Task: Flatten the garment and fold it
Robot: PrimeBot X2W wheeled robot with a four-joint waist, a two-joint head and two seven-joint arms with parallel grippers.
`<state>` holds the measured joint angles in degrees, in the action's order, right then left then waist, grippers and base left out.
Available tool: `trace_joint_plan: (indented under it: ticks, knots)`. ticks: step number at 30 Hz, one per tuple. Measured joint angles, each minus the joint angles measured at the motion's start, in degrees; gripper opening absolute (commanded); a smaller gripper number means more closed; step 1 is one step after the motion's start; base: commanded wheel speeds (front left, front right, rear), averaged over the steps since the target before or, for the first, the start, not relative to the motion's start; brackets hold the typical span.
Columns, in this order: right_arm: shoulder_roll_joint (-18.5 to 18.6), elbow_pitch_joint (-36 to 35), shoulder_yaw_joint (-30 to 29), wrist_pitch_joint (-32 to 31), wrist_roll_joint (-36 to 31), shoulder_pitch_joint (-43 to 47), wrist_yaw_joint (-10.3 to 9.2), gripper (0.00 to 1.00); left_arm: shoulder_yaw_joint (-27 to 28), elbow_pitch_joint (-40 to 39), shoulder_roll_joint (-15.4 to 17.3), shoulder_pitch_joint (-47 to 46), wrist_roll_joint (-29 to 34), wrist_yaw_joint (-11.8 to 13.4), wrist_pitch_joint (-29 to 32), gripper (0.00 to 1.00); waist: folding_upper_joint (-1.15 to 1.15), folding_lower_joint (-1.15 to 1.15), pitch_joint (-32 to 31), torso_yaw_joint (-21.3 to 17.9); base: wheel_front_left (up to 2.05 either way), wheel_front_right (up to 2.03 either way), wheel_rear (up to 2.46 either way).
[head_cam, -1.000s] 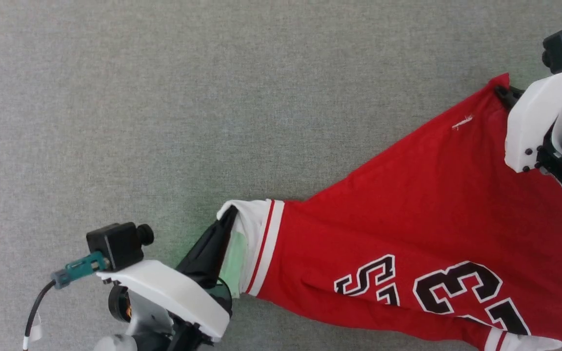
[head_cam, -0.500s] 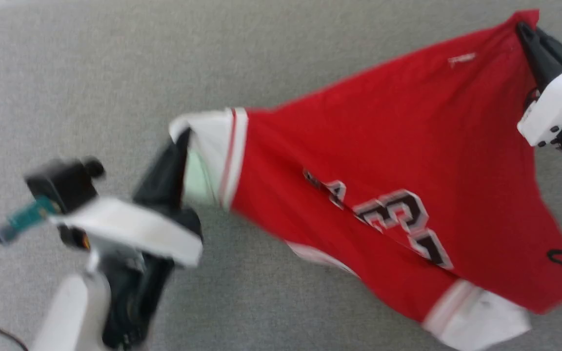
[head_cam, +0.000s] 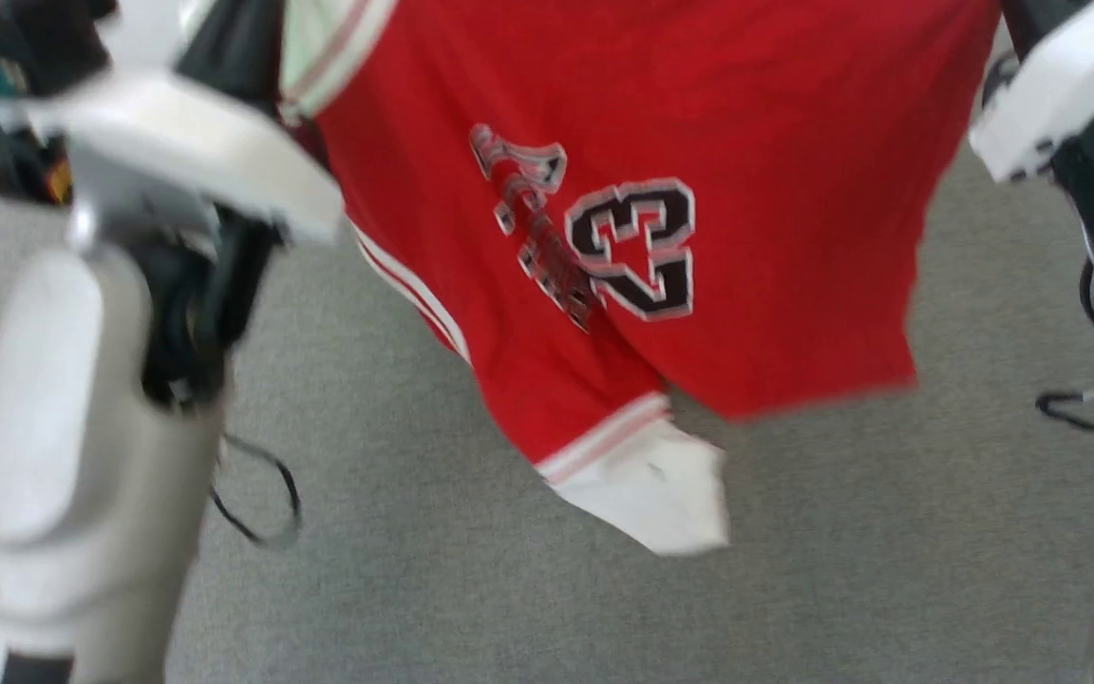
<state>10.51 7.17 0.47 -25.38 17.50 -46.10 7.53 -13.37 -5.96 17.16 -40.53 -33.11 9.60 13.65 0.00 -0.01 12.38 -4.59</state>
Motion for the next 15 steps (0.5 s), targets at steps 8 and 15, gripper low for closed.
trace_joint_plan:
  ticks: [8, 15]
  knots:
    - [-0.38, 9.28, 3.55, 2.49, -2.63, -9.03, 0.0, 0.0, -1.34, 14.49, 1.3, -13.97, 4.89, -1.45, -1.43, 0.0, 0.0, 0.0, -4.36, -1.45, 0.0, 0.0, 0.0]
    - [-2.69, 19.13, 5.39, 4.67, -4.71, -16.96, 0.0, 0.0, -1.57, 25.76, 2.47, -22.76, 7.44, -1.44, -2.16, 0.0, 0.0, 0.0, -6.96, -3.33, 0.0, 0.0, 0.0]
